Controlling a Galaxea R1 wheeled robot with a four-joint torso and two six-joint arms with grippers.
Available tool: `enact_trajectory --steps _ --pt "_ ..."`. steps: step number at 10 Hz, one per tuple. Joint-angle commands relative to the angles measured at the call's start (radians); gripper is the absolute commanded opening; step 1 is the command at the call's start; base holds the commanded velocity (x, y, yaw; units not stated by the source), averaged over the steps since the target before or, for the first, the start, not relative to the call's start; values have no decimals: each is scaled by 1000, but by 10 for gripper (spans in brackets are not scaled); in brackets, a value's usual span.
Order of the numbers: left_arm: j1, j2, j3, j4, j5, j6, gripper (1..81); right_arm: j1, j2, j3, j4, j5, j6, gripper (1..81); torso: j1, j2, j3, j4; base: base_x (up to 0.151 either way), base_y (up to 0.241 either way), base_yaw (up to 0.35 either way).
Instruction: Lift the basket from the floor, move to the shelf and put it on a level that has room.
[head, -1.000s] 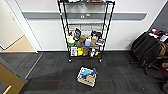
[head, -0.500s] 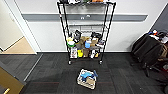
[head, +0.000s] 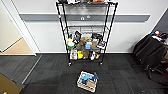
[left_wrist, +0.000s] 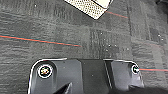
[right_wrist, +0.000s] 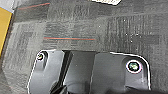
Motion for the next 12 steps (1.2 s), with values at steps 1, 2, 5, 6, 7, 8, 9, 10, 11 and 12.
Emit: enact_trajectory --steps 1,2,5,6,7,8,9,10,11,12 --pt "-44 -8 14 9 44 2 811 51 -13 9 -1 -54 3 811 0 -1 0 0 115 0 0" --pt "-44 -8 14 9 44 2 811 51 -13 9 -1 -54 3 811 0 -1 0 0 115 0 0" --pt "-44 -11 14 9 44 2 811 51 -11 9 -1 -54 3 811 0 -1 0 0 115 0 0" --pt "-43 -10 14 10 46 2 811 51 -11 5 -1 -54 5 811 0 -1 0 0 115 0 0" --pt "-43 -10 16 10 46 2 811 50 -13 5 -1 -54 5 811 0 -1 0 0 115 0 0" --pt "-43 -10 17 9 46 2 811 47 -13 5 -1 -54 5 811 0 -1 0 0 115 0 0" --pt "-43 -10 17 10 46 2 811 47 -11 5 -1 -54 5 811 0 -1 0 0 115 0 0" --pt "-44 -10 17 10 44 2 811 47 -11 5 -1 -54 5 811 0 -1 0 0 115 0 0" --pt "-43 -10 17 10 44 2 811 47 -11 5 -1 -54 5 811 0 -1 0 0 115 0 0" --pt "-43 -10 17 10 44 2 811 47 -11 5 -1 -54 5 811 0 -1 0 0 115 0 0"
